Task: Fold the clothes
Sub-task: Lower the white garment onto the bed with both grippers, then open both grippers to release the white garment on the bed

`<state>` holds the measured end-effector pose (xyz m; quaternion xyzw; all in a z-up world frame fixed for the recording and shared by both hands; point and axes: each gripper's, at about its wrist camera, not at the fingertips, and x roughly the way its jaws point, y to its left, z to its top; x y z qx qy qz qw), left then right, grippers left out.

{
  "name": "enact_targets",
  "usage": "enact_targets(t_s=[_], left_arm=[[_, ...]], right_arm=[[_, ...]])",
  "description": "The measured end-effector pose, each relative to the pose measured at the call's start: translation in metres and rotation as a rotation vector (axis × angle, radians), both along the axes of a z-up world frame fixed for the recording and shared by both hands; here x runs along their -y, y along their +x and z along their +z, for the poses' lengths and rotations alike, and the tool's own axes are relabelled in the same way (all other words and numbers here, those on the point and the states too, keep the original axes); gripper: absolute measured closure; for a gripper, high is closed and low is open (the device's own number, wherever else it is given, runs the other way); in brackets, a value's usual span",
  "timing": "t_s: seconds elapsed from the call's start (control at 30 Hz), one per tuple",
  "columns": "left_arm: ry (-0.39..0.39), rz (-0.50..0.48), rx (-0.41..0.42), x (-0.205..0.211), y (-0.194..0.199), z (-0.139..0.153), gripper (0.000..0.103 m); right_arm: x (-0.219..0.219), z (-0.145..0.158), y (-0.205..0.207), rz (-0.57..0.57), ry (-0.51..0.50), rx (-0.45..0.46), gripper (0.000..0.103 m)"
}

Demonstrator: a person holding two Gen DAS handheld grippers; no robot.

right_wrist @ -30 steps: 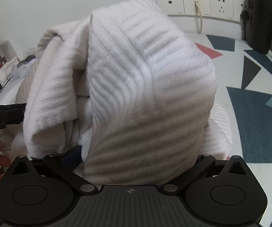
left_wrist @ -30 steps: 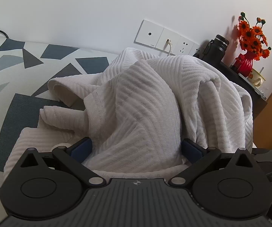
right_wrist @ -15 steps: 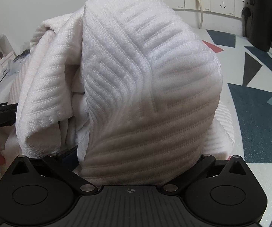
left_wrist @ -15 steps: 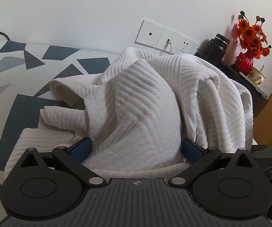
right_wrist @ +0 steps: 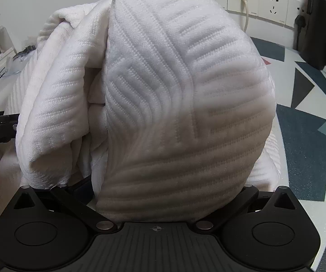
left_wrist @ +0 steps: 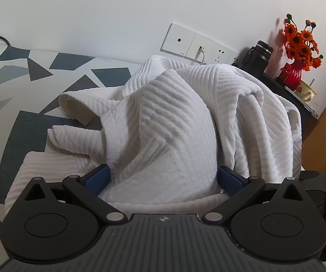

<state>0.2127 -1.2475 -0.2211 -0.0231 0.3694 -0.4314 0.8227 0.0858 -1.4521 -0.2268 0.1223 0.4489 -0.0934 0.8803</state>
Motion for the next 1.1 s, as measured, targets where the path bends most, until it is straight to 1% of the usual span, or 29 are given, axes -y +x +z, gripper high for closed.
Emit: enact_targets(t_s=[0.27,0.43,0.5,0.57,0.63,0.7,0.83,0.97,1.0,1.03,1.07,1.1], left_arm=[[-0.036,0.000,-0.003,-0.005,0.000,-0.003,0.001],[-0.023,-0.073,-0.024,-0.009,0.007,0.006,0.001],[-0.046,-0.089,-0.037,-0.015,0.011,0.011,0.001],[-0.066,-0.079,-0.054,-0.024,0.014,0.017,0.001],[-0.061,-0.058,-0.070,-0.031,0.017,0.022,0.001],[-0.053,-0.059,-0.083,-0.038,0.017,0.024,0.001],[0.011,-0.114,-0.020,-0.041,0.006,0.025,0.001],[0.077,-0.179,0.053,-0.038,-0.009,0.022,0.001],[0.085,-0.186,0.065,-0.038,-0.012,0.021,0.001],[0.089,-0.187,0.070,-0.038,-0.013,0.020,0.001],[0.092,-0.188,0.072,-0.038,-0.014,0.020,0.001],[0.093,-0.188,0.073,-0.038,-0.014,0.020,0.001]], right_arm=[[-0.007,0.001,0.001,0.000,-0.016,-0.004,0.001],[-0.009,0.004,0.003,0.018,-0.015,-0.031,0.001],[-0.007,0.009,0.001,0.017,0.004,-0.036,0.001],[-0.006,0.016,-0.002,0.007,0.019,-0.023,0.001],[-0.006,0.026,-0.006,0.002,0.030,-0.005,0.001],[-0.007,0.038,-0.011,0.001,0.022,0.024,0.001],[0.008,0.056,-0.022,-0.024,-0.012,0.077,0.001],[0.023,0.070,-0.028,-0.071,-0.032,0.105,0.001],[0.029,0.069,-0.029,-0.080,-0.029,0.110,0.004],[0.035,0.067,-0.030,-0.090,-0.024,0.114,0.015],[0.041,0.065,-0.030,-0.099,-0.018,0.118,0.023],[0.047,0.063,-0.031,-0.108,-0.013,0.123,0.041]])
